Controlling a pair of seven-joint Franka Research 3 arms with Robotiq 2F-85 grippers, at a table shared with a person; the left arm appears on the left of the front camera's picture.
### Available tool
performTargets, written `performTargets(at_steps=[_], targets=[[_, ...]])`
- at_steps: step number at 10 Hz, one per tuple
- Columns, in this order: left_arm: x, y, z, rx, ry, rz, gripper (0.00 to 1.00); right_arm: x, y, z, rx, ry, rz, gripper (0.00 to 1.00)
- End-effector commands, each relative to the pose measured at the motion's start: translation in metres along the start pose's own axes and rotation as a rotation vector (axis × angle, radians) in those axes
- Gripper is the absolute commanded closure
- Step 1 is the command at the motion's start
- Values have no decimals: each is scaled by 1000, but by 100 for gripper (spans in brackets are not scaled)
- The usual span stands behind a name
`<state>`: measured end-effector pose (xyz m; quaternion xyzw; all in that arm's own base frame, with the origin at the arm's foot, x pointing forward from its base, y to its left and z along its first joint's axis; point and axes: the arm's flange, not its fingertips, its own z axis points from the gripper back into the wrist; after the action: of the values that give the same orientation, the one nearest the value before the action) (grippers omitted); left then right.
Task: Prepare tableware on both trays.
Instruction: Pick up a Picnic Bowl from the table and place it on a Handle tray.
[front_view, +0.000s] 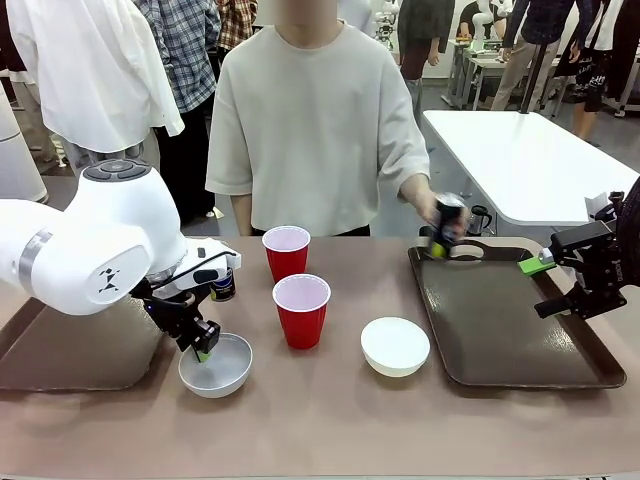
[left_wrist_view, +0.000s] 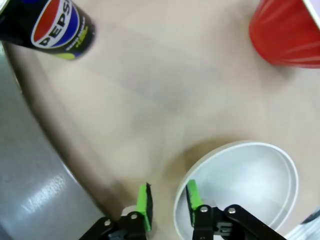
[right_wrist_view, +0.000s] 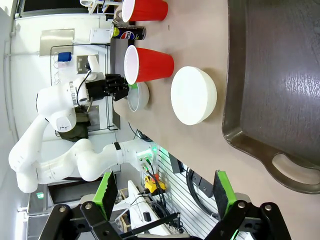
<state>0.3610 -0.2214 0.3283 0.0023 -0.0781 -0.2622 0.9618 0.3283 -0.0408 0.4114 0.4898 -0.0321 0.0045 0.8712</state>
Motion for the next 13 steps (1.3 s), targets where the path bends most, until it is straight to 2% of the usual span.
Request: performTargets(at_steps=[1,5,8,10,11,12,13], targets=[[-7,-5,-5,47,27,58,97,3,-1,-1,32,-13,20,0],[-8,3,9,0,55,59,100,3,-1,-1,32,-13,20,0],[6,14,86,-1,22,115,100,3,-1,-1,32,-13,20,0],[20,24,132,-43,-20,206,100,3,-1,-1,32,-13,20,0],[26,27,143,-52,-63,296,100,3,-1,-1,32,-13,20,0],[27,27,156,-98,-87,461,100,3,-1,-1,32,-13,20,0],[20,28,143,-38,-40,194,100,3,-1,-1,32,-13,20,0]])
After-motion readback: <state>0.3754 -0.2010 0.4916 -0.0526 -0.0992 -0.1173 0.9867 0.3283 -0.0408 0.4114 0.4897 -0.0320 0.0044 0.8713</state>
